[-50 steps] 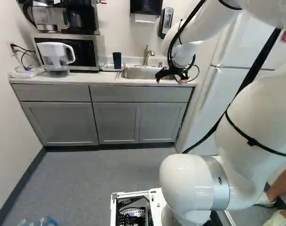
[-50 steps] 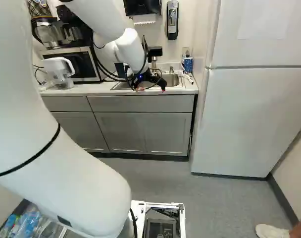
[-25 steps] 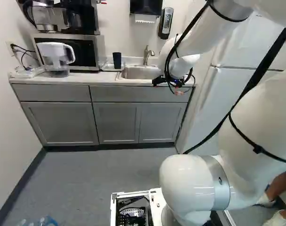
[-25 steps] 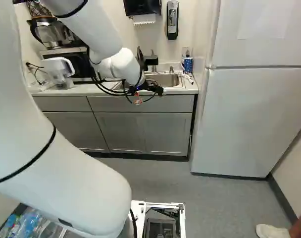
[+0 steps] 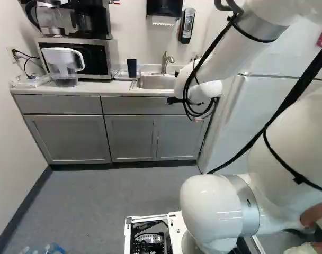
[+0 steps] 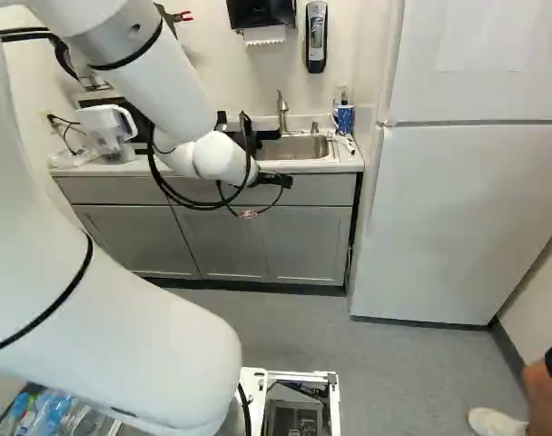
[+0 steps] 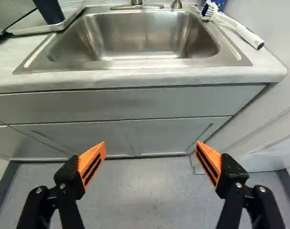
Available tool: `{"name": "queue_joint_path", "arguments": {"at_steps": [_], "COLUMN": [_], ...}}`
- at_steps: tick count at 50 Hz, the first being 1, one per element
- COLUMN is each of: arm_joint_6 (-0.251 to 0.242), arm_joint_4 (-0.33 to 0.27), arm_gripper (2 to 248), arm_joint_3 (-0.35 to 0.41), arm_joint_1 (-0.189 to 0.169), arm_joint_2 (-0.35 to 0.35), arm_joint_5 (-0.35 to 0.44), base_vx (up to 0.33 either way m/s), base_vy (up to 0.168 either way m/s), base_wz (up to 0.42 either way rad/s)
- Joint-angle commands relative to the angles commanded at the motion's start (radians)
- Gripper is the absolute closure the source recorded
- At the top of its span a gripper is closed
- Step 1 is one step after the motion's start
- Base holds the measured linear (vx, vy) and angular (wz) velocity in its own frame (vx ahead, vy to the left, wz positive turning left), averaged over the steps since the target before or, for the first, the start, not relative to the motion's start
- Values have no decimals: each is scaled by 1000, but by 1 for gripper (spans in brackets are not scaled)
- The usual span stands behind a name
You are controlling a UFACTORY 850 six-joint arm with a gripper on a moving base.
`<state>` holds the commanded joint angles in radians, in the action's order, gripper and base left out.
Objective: Rinse the cup and place it in the tray
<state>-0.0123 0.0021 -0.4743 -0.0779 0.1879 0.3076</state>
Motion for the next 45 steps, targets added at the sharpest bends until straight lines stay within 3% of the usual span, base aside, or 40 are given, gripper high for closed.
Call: {"name": "queue_joint_path", "arguments": {"at_steps": [16,45], "arm_joint_6": [4,9], "arm_joint_4": [-1,-1], "arm_gripper": [3,3], "arm_joint_3": [116,270], "arm_joint_1": [23,54], "arm_joint_2": [27,64], "arm_joint_5": [169,394], "base_vx": [0,0], "base_vy": [0,0], "base_wz": [0,0]}}
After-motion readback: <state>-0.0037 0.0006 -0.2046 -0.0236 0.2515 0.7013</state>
